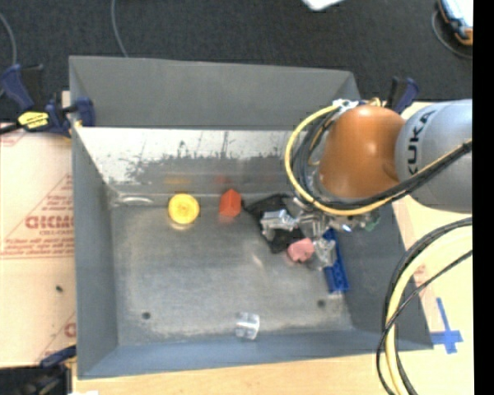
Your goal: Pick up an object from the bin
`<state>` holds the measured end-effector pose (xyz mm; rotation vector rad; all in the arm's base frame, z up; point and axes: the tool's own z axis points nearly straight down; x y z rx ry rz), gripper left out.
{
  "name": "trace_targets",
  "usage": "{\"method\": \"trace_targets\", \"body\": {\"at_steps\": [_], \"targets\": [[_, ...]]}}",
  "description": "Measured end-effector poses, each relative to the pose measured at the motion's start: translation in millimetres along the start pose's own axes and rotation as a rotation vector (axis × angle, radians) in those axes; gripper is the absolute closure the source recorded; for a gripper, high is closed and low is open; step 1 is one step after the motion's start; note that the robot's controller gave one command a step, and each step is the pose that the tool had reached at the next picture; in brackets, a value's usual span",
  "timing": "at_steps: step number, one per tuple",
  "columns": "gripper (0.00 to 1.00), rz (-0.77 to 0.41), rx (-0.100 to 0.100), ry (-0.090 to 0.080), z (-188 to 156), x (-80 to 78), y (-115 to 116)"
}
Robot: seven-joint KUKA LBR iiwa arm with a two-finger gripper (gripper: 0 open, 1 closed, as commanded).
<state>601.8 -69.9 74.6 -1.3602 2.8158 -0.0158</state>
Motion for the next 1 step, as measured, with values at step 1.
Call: {"method": "trace_targets", "body": {"at_steps": [1], "targets": [[0.0,0.126,0.002,-0.003,0.4,-6.2,0.8]]}}
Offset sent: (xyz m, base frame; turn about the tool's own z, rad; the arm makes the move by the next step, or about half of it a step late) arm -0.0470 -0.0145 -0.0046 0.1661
